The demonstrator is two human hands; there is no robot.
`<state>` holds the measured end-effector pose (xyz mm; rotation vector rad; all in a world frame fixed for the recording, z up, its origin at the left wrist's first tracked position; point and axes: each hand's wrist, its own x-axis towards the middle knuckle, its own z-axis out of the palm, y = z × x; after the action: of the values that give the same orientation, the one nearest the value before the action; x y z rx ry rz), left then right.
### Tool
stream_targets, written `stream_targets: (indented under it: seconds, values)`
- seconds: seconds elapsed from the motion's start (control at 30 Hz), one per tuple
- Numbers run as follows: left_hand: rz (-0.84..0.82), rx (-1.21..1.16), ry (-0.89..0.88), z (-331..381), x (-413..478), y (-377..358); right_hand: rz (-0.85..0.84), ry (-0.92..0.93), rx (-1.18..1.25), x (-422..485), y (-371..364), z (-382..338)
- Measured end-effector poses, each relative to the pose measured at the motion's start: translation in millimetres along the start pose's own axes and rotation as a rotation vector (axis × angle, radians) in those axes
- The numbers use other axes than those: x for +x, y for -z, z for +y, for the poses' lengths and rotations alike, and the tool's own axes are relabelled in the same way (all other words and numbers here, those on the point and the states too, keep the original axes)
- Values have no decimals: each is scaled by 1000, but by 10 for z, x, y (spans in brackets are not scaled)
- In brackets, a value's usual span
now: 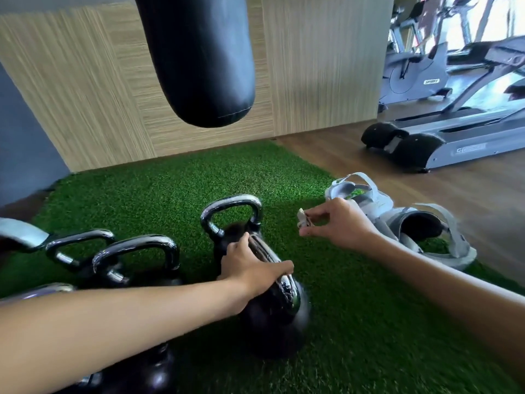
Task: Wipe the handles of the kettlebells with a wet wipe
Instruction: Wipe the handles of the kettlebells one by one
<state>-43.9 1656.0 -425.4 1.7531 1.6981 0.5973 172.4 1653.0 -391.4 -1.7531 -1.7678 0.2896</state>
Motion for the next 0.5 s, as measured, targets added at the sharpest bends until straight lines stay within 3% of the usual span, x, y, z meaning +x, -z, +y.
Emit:
stream_targets:
  seconds: [0.13,0.37,0.5]
  values:
    - [-4,86,-38,-13,105,59,-39,-34,24,11,-159,95]
    - [-103,-35,-63,-174,173,218,-128,-95,82,-11,-495,171]
    - [-147,-66,-89,-348,186,384,-193,-162,241,52,-723,159]
